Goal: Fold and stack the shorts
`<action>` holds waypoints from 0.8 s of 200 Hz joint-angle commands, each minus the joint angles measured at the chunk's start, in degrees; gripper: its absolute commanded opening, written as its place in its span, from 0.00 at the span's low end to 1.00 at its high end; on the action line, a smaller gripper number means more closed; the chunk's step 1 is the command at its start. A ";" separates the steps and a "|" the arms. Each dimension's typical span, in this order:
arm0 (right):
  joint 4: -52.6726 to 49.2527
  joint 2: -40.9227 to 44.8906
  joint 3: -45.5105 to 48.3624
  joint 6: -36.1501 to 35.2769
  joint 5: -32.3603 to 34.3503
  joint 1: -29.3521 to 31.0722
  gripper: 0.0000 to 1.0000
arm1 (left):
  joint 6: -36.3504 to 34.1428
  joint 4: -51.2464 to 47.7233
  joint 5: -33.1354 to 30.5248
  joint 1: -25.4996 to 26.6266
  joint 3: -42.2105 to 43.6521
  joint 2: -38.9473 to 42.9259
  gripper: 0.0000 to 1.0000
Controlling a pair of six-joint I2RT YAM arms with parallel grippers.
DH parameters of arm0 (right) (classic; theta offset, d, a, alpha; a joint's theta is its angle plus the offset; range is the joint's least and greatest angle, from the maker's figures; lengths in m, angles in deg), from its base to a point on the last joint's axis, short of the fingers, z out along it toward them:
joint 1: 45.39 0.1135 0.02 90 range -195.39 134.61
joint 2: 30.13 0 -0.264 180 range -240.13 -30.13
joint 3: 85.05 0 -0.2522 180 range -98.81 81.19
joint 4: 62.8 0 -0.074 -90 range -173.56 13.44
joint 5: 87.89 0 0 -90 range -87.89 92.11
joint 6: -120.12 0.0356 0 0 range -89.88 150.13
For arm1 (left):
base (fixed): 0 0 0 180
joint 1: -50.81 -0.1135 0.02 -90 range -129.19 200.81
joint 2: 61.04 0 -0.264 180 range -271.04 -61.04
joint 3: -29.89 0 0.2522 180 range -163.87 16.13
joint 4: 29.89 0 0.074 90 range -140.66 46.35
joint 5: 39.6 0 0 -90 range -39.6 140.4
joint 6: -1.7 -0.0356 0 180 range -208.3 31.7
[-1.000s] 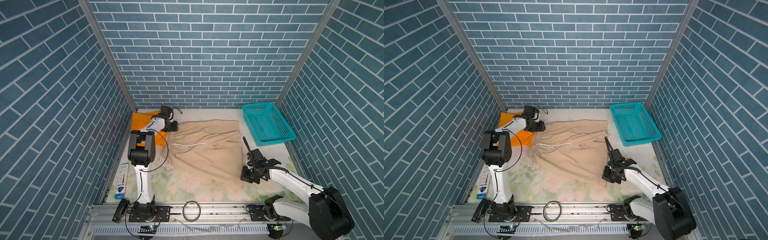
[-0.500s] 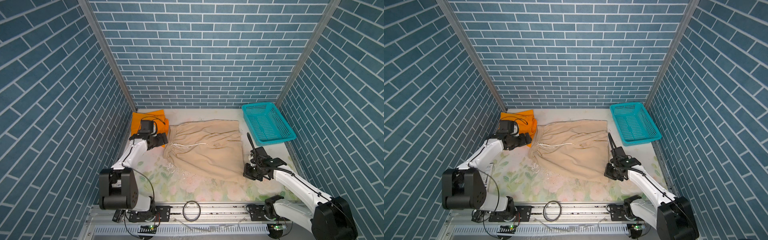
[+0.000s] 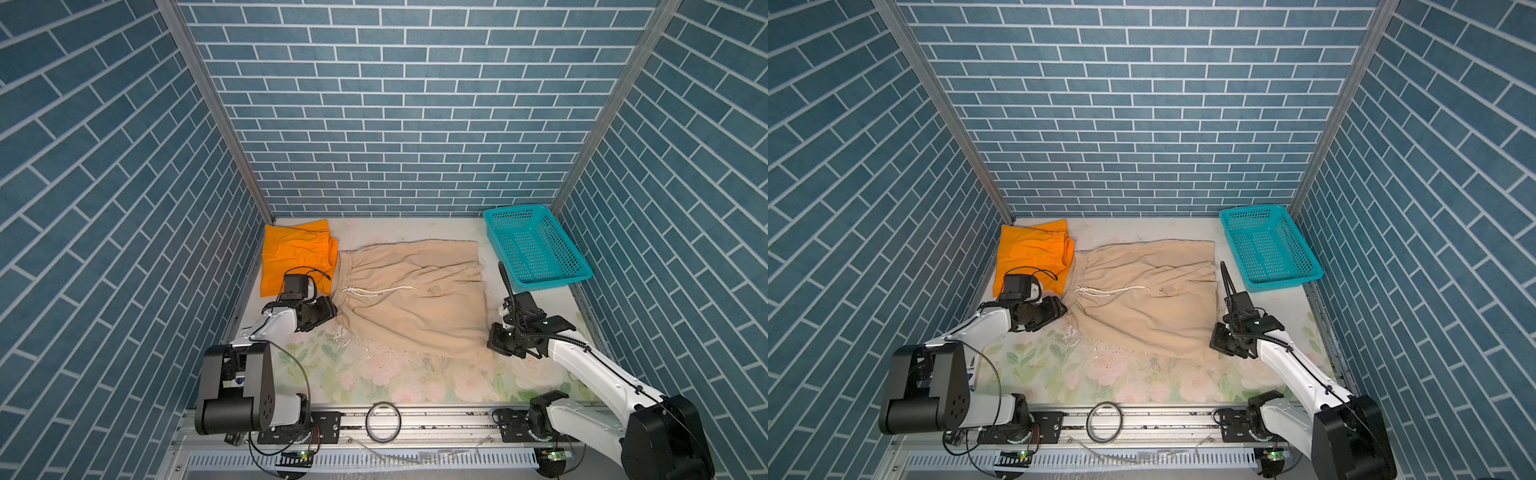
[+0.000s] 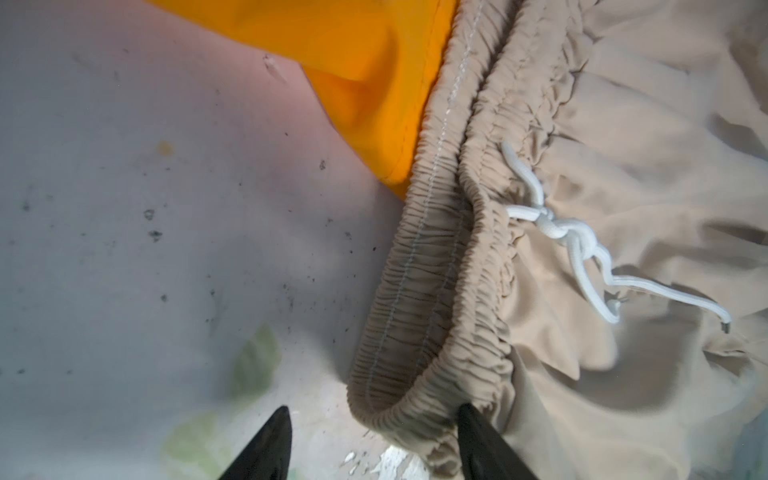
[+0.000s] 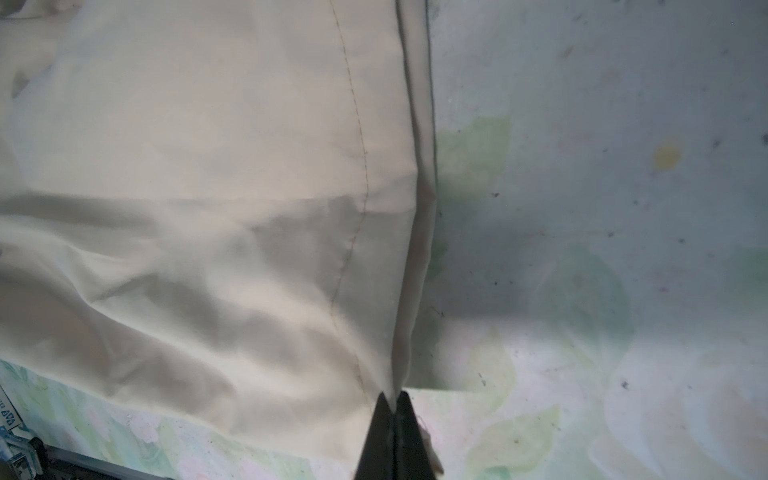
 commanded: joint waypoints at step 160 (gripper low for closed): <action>4.39 -2.34 1.21 -1.60 -0.08 -0.92 0.00 | -4.35 3.69 3.50 1.23 4.29 2.11 0.46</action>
